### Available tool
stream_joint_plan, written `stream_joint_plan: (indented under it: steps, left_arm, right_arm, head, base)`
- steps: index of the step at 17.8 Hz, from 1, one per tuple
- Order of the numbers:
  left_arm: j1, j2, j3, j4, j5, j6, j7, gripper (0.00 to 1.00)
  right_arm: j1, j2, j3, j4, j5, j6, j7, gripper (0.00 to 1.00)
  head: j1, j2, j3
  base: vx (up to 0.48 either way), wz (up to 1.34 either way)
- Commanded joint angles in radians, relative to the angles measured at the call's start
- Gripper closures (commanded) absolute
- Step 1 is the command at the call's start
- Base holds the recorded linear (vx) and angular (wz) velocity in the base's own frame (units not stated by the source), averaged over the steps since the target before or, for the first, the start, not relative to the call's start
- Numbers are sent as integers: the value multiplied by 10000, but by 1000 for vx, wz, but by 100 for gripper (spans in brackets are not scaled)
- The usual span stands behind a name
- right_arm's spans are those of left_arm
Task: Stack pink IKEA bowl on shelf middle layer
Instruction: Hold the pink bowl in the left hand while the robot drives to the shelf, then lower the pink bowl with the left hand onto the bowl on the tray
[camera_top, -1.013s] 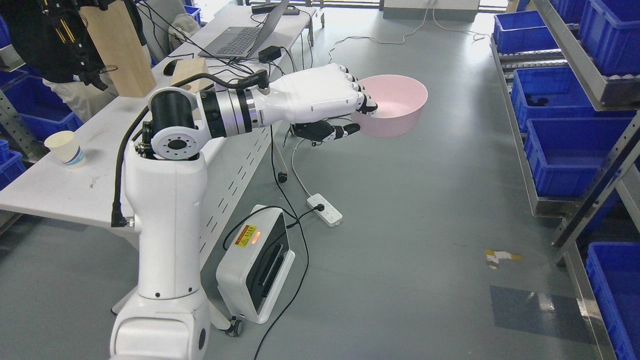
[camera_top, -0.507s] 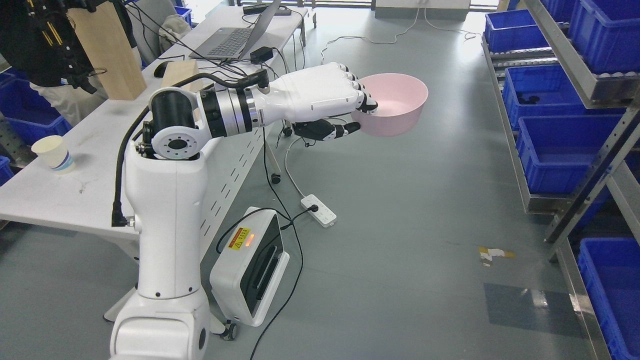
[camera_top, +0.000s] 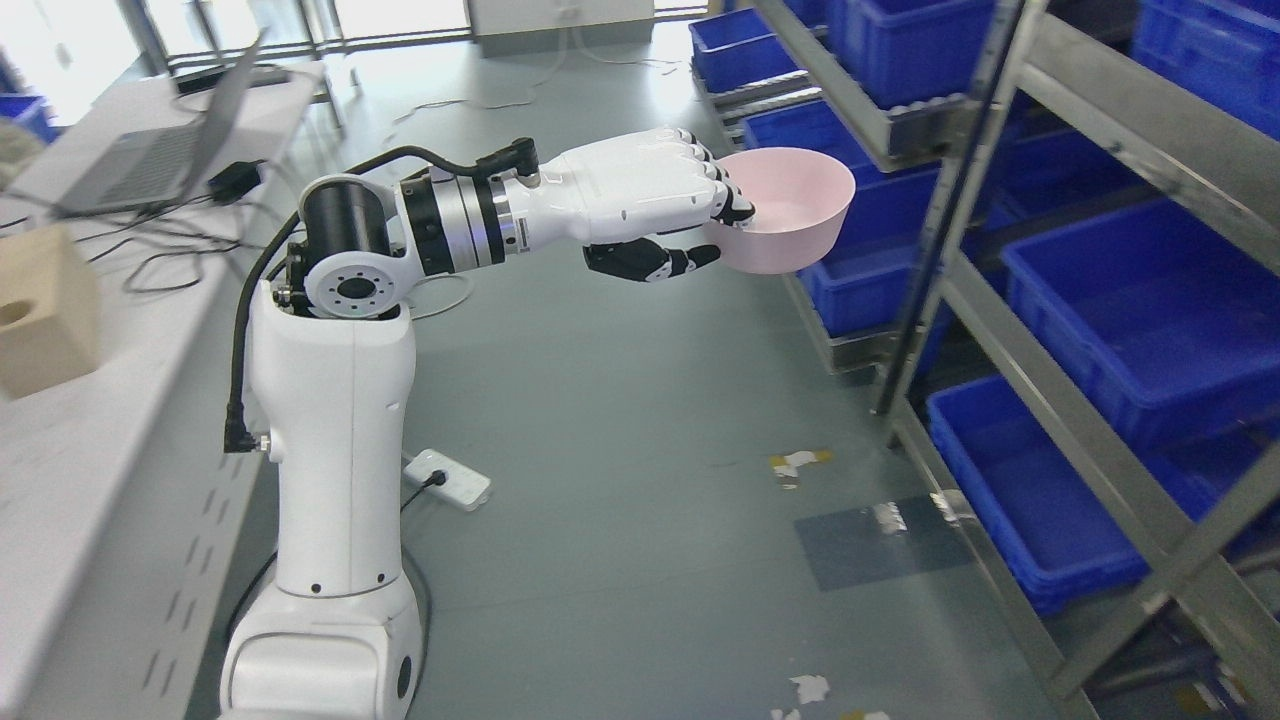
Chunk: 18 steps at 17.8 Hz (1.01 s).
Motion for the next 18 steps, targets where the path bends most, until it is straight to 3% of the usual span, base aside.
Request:
stream_joint_plan:
  steps: [1, 8, 15, 18]
  left_arm:
    - [-216, 175, 122, 81, 45, 4, 1, 99]
    - [-1919, 175, 15, 891, -77, 4, 139, 99]
    - [-2670, 507, -77, 2304, -2025, 4, 170, 99]
    - [-2902, 506, -1026, 2505, -2454, 4, 216, 99]
  right_arm:
    - [215, -175, 0, -175, 0, 8, -5, 0]
    - [215, -175, 0, -175, 0, 8, -5, 0]
    - [215, -175, 0, -175, 0, 8, -5, 0]
    - [215, -175, 0, -175, 0, 8, -5, 0]
  head:
    - [0, 0, 0]
    - [0, 0, 0]
    - [0, 0, 0]
    - [0, 0, 0]
  base:
    - [135, -1235]
    - [111, -1246]
    - [95, -876]
    - [104, -813]
